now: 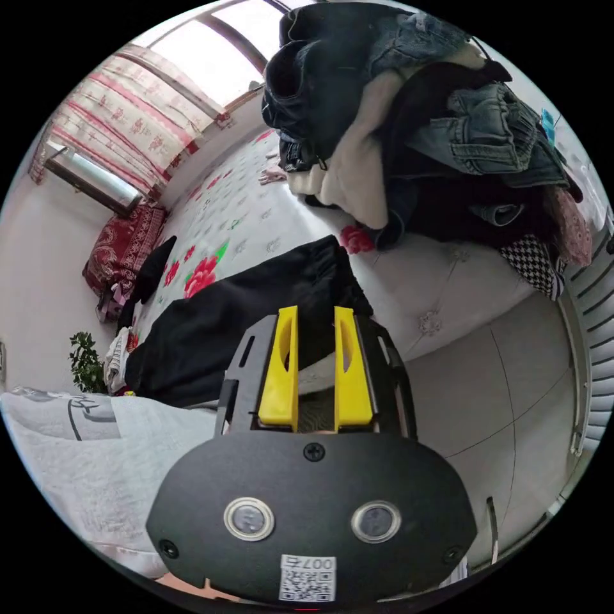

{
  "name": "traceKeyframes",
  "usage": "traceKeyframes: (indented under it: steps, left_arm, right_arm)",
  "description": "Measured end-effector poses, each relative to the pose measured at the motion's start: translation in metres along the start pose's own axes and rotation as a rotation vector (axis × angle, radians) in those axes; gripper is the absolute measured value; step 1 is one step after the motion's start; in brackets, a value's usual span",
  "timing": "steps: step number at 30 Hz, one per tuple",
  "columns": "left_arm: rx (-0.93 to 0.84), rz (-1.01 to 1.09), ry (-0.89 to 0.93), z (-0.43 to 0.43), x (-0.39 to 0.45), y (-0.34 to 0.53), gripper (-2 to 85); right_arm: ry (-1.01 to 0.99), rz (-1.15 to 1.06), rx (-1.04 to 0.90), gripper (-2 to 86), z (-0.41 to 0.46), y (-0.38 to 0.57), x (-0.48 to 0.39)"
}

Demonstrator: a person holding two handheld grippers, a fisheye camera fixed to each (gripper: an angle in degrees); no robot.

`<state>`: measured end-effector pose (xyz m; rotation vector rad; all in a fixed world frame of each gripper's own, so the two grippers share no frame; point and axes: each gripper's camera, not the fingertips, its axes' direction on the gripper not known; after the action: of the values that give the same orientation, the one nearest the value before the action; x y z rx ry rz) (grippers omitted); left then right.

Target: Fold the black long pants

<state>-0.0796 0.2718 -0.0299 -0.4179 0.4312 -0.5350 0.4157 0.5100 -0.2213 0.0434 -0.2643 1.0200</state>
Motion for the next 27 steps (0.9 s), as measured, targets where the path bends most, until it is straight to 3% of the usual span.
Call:
traceKeyframes:
  steps: [6,9,14,18,21,27]
  left_arm:
    - [-0.016,0.050,-0.064,0.005,0.018,0.003,9.4]
    - [0.014,0.045,-0.056,-0.008,0.019,0.009,9.3]
    - [0.083,-0.026,-0.030,-0.022,0.005,0.016,8.9]
    - [0.098,-0.101,0.003,-0.020,-0.009,0.015,8.9]
    - [0.062,-0.112,-0.013,-0.006,-0.011,0.009,9.2]
    - [-0.022,-0.096,-0.136,0.024,-0.007,-0.006,8.0]
  right_arm:
    - [-0.037,-0.091,-0.212,4.4,0.036,-0.052,0.006]
    - [0.055,-0.129,-0.124,2.1,0.007,-0.061,0.012]
    - [0.024,0.036,-0.090,3.8,0.005,-0.056,0.058]
    - [-0.123,0.135,-0.015,8.1,0.014,-0.047,0.077]
    - [-0.202,0.118,-0.070,8.6,0.040,-0.051,0.071]
    - [0.048,0.092,-0.118,1.5,0.043,-0.075,0.058]
